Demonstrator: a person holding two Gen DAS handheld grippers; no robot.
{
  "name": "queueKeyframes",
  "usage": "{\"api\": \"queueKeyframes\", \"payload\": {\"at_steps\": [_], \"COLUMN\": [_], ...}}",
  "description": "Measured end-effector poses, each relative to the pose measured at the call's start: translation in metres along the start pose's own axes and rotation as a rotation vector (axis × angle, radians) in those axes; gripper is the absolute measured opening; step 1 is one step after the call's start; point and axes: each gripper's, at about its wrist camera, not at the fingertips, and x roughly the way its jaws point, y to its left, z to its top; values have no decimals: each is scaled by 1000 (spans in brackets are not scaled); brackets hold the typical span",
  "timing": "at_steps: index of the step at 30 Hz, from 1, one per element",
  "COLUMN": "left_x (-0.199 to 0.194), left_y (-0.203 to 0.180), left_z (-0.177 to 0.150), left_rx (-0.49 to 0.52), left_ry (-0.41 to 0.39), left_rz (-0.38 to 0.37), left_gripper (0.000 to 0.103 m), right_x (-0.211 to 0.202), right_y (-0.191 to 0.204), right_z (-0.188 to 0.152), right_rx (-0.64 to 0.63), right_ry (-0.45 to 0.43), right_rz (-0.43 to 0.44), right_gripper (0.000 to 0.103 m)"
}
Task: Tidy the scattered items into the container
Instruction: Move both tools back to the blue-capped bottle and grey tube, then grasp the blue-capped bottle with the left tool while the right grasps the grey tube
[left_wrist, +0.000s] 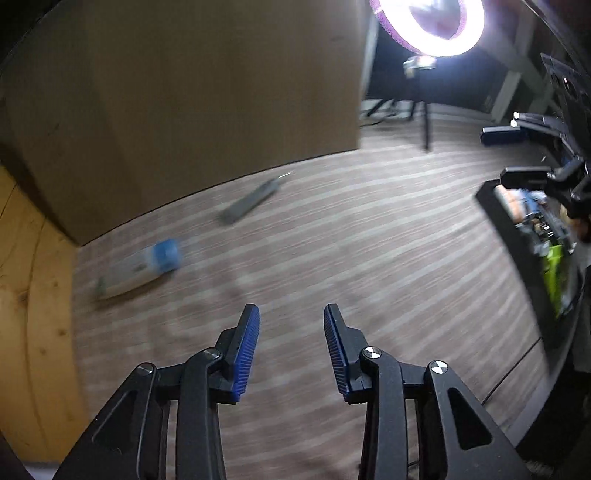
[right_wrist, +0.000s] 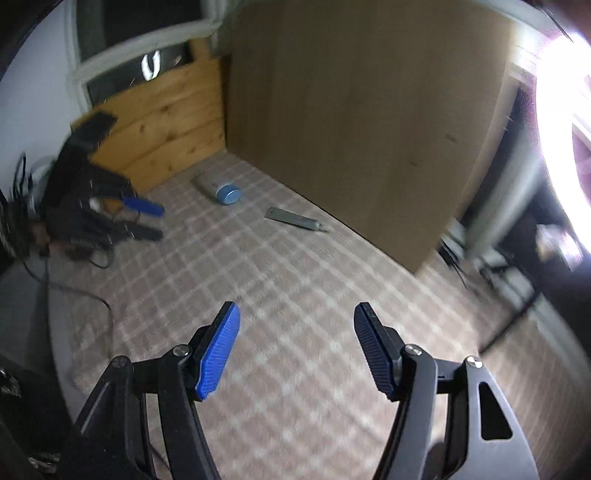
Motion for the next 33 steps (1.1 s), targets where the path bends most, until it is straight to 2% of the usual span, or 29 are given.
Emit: {"api": "queueKeyframes", "payload": {"at_steps": [3, 9, 15, 21, 23, 24, 25, 30, 33], "left_x": [11, 49, 88, 114, 119, 122, 124, 134, 137], "left_y": [36, 94, 118, 122, 125, 127, 130, 137, 141], "left_z": [3, 17, 31, 34, 35, 36, 37, 35, 31], "left_rx": [20, 152, 256, 361, 365, 363, 355, 333, 289], "left_ry": [33, 115, 201, 252, 257, 256, 256, 271, 286], "left_rz": [18, 83, 81, 93, 90, 84, 75, 51, 4], "left_gripper": [46, 48, 50, 51, 53, 61, 63, 67, 67], "right_x": [41, 129, 192, 225, 231, 235, 239, 259, 267], "right_y": [9, 18, 17, 9, 9, 9, 10, 15, 11], "right_z": [31, 73, 86, 100, 105, 107, 108, 112, 116], "right_rx": [-96, -255, -357, -388, -399, -407, -415, -456, -429], "right_ry": [50, 163, 230, 245, 253, 258, 263, 295, 317], "right_rz": [24, 66, 93, 113, 125, 131, 133, 134, 152], "right_gripper": [63, 63, 63, 63, 63, 63, 63, 63, 64]}}
